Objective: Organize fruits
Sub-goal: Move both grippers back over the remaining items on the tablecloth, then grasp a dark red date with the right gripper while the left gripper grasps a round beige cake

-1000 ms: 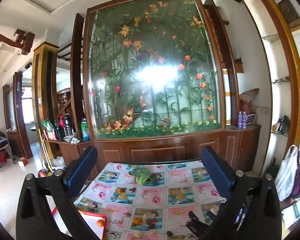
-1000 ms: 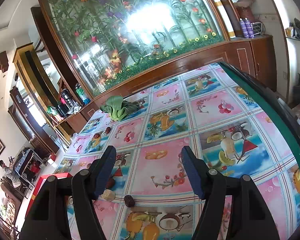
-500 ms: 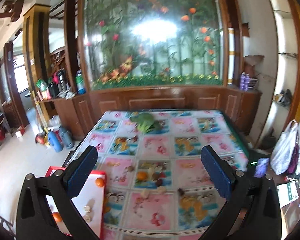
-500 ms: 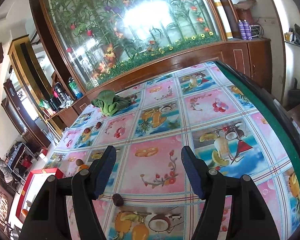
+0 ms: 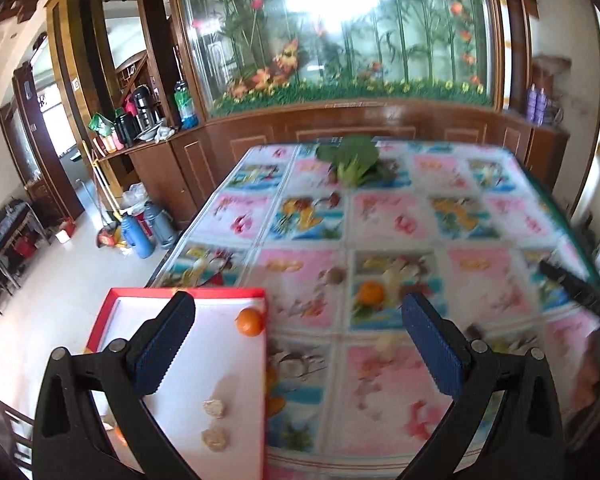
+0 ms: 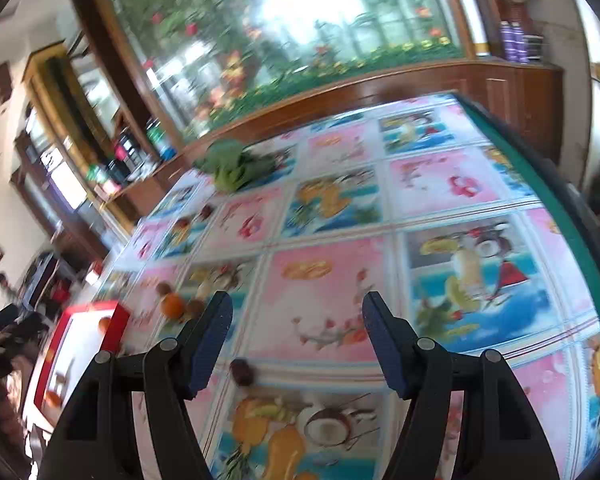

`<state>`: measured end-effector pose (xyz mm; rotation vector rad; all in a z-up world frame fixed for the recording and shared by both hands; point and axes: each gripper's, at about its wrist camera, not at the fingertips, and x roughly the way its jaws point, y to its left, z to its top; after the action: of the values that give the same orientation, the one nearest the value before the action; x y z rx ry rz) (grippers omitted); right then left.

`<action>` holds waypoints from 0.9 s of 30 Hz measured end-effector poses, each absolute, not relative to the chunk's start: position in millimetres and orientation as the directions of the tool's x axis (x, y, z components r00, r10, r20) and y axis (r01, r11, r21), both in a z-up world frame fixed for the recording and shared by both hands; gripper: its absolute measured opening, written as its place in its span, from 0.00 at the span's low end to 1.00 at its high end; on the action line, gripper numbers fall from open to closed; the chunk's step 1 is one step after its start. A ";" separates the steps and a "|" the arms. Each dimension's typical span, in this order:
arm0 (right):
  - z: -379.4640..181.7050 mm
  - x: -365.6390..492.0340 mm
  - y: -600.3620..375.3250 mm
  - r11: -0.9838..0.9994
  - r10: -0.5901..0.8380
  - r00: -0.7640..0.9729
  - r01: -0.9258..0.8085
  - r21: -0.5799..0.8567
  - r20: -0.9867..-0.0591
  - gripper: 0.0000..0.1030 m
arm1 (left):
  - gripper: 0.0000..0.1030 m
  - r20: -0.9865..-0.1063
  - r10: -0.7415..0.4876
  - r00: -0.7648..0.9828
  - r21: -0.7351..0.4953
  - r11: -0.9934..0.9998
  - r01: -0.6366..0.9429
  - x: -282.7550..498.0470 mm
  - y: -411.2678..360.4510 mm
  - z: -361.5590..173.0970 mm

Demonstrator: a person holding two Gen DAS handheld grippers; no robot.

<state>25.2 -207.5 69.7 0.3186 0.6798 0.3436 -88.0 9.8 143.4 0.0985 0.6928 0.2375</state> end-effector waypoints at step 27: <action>25.8 31.6 -127.4 0.896 0.392 0.566 -0.413 0.163 -0.725 0.32 | 1.00 -0.768 0.029 0.640 0.106 0.991 0.083 -54.2 -17.7 56.3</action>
<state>31.6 -127.4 25.8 -0.0264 0.8462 0.4733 -54.2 -17.7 56.3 0.1360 0.8768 -0.0307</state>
